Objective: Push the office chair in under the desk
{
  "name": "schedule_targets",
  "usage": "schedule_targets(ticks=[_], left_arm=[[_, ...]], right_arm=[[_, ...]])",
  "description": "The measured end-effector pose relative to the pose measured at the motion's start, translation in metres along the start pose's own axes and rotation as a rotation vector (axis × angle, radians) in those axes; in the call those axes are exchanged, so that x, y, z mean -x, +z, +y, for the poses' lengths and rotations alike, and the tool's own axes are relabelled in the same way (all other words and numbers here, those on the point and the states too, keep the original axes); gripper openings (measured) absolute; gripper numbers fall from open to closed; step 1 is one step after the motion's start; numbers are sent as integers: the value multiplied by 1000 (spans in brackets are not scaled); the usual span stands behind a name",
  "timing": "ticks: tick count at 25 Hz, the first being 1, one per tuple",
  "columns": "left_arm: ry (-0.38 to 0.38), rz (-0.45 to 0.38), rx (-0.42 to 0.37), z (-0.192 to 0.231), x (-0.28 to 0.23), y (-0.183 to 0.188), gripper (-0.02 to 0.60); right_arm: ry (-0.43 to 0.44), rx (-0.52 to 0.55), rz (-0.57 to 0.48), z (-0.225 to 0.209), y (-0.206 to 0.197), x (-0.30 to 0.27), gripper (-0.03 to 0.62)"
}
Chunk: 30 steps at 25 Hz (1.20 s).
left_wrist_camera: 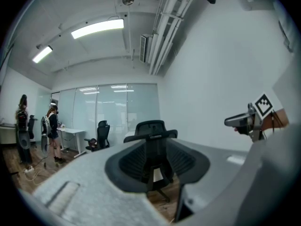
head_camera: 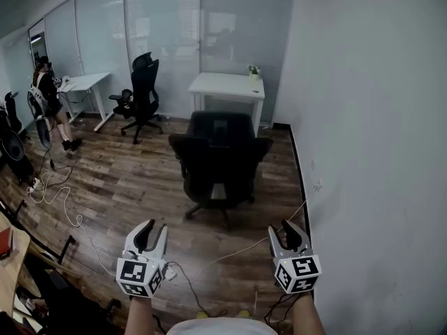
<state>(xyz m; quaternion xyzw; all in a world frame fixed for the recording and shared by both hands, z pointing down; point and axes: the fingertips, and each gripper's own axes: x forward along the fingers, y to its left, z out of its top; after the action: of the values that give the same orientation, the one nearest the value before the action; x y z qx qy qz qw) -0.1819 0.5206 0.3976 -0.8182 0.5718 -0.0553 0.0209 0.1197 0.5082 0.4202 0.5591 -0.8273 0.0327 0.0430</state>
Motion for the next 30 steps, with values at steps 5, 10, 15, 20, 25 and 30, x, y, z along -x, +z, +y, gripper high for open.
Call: schedule_targets(ticks=[5, 10, 15, 20, 25, 30], left_arm=[[-29, -1, 2, 12, 10, -8, 134], [-52, 14, 10, 23, 13, -19, 133], [-57, 17, 16, 37, -4, -27, 133], [-53, 13, 33, 50, -38, -28, 133], [-68, 47, 29, 53, -86, -37, 134], [-66, 71, 13, 61, -135, -42, 135]], right_arm=[[-7, 6, 4, 23, -5, -1, 140], [-2, 10, 22, 39, -13, -9, 140], [-8, 19, 23, 38, -13, -30, 140], [-3, 42, 36, 25, -16, -63, 140], [0, 28, 54, -4, -20, -103, 140], [10, 12, 67, -35, -26, -150, 140]])
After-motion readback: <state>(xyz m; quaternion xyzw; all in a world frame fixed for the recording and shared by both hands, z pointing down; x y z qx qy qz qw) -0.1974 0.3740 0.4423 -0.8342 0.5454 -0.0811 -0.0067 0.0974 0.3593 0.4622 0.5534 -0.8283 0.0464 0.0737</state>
